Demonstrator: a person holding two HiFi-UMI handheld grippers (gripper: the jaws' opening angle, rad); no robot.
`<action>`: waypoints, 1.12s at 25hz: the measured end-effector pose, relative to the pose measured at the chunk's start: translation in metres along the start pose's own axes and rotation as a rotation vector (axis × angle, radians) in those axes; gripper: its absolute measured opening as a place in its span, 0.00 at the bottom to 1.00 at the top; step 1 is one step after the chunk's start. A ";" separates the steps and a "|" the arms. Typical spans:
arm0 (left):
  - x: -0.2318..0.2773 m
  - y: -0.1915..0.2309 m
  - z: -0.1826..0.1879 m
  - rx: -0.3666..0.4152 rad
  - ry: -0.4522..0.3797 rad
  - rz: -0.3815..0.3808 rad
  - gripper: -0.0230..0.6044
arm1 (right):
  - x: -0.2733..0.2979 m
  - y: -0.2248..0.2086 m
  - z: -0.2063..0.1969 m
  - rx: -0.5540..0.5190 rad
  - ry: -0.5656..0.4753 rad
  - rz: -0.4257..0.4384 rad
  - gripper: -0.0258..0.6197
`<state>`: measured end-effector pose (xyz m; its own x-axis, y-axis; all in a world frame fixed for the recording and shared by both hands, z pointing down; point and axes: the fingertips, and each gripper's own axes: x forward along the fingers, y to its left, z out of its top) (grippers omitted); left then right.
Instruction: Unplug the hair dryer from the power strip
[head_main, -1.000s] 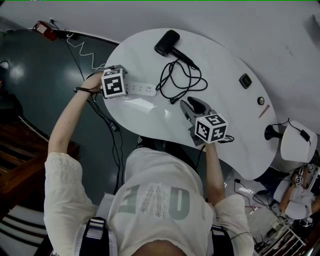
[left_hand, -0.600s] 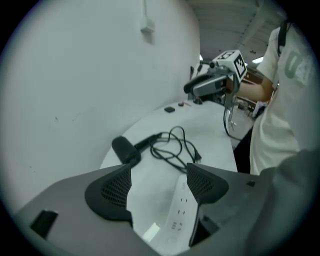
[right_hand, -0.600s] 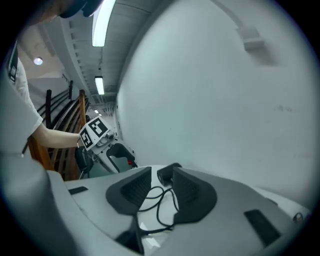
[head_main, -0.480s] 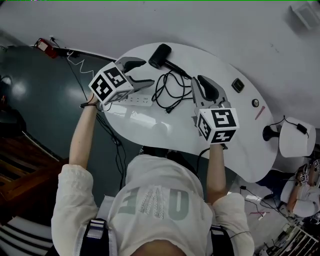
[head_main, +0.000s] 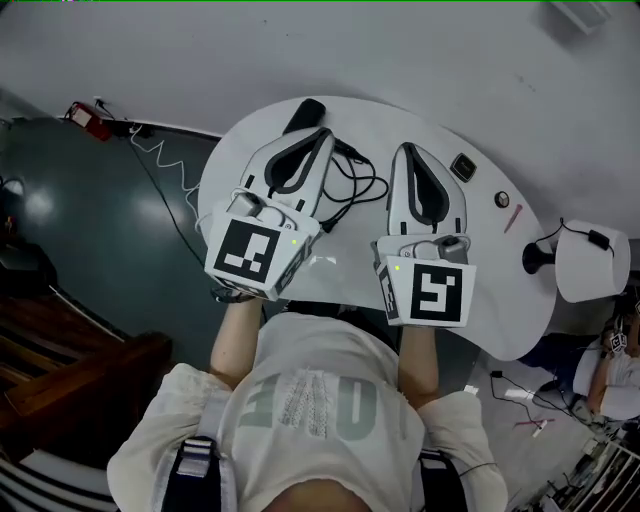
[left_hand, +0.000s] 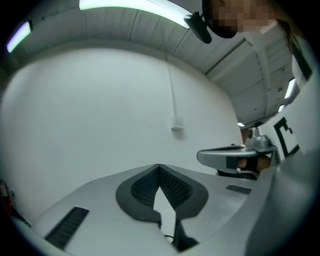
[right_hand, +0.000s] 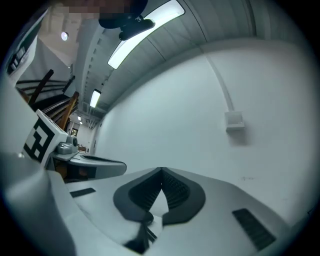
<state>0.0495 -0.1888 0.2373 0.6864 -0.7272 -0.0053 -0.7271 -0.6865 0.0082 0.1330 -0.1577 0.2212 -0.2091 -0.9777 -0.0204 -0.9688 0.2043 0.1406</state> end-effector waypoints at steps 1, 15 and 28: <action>-0.006 0.001 0.005 -0.012 -0.023 0.058 0.04 | -0.005 0.000 0.000 0.002 -0.009 -0.014 0.05; -0.031 0.006 0.030 0.037 -0.134 0.229 0.04 | -0.025 0.003 -0.014 0.075 -0.002 -0.011 0.04; -0.030 0.008 0.030 0.044 -0.132 0.247 0.04 | -0.020 0.002 -0.015 0.059 0.005 0.015 0.04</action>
<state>0.0226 -0.1730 0.2080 0.4830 -0.8646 -0.1384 -0.8741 -0.4854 -0.0182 0.1373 -0.1383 0.2371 -0.2229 -0.9747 -0.0138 -0.9717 0.2211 0.0826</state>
